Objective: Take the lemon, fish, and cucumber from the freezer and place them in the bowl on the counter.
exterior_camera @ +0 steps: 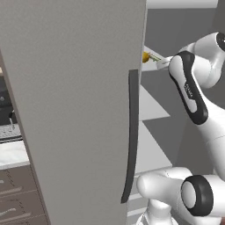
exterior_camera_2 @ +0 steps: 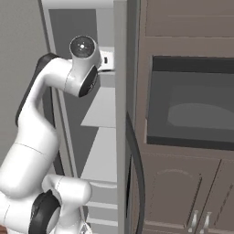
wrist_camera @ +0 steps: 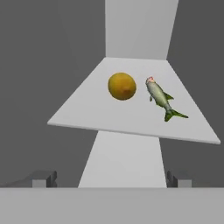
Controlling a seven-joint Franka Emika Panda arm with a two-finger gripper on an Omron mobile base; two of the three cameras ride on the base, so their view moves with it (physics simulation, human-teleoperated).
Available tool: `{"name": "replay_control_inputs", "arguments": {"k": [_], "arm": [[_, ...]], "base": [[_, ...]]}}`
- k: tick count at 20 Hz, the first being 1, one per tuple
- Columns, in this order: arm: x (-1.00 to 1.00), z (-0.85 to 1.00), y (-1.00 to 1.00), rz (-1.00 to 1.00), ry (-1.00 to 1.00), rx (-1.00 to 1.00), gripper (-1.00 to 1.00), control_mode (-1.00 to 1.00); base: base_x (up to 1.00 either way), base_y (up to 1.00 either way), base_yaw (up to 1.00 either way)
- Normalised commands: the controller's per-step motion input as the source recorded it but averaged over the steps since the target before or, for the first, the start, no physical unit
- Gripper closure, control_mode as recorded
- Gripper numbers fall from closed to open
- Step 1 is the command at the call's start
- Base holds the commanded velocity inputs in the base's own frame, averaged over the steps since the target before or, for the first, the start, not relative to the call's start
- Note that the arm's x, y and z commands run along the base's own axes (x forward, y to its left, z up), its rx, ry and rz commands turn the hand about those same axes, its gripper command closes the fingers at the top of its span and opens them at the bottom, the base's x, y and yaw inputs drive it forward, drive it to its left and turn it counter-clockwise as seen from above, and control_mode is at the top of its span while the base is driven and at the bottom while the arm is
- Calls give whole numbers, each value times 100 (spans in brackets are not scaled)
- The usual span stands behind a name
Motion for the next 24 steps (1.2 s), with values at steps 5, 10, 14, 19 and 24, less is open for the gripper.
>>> {"name": "replay_control_inputs", "arguments": {"k": [5,10,14,19,24], "arm": [[52,0,0,0,0,0,-100,-100],[58,1,0,0,0,0,-100,-100],[54,0,-3,0,0,0,-100,-100],[45,0,-20,-1,0,0,-100,-100],[38,0,-25,-5,0,0,-100,-100]], "base": [[0,0,0],[0,0,0],[0,0,0],[0,0,0],[0,0,0]]}}
